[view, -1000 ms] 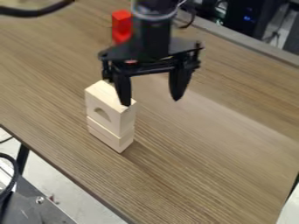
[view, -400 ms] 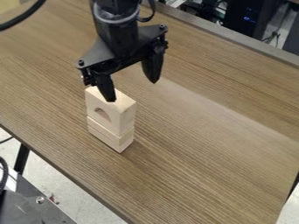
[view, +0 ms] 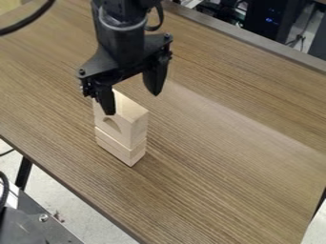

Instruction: Remove the white arch from the tower and put in the center of the table

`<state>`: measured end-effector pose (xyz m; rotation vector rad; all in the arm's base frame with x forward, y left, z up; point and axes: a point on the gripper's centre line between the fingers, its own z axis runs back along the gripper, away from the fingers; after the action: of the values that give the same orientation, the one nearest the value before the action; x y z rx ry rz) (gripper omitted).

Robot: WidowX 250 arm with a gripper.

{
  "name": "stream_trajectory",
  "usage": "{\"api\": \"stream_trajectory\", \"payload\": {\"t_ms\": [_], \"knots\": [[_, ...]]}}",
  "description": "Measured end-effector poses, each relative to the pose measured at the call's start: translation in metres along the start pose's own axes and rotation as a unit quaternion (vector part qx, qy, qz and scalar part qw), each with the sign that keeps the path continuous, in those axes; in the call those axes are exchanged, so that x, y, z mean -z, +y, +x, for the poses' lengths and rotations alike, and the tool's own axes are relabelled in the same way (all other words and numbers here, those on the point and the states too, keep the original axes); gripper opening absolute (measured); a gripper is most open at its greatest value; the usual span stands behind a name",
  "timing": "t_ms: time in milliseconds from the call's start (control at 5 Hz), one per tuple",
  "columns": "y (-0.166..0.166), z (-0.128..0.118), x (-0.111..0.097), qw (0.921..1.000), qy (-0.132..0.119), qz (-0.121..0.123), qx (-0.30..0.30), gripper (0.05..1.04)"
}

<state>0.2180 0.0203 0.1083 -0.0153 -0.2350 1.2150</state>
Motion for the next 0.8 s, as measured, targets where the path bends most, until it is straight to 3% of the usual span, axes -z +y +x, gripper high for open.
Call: {"api": "stream_trajectory", "payload": {"t_ms": [200,400,800], "knots": [[0.0,-0.001,0.005,0.9998,0.0,0.019,-0.003,0.999],[-0.002,-0.003,0.009,0.9999,0.004,0.005,-0.011,0.999],[0.002,-0.008,0.019,0.9989,-0.014,-0.004,-0.045,0.999]]}}
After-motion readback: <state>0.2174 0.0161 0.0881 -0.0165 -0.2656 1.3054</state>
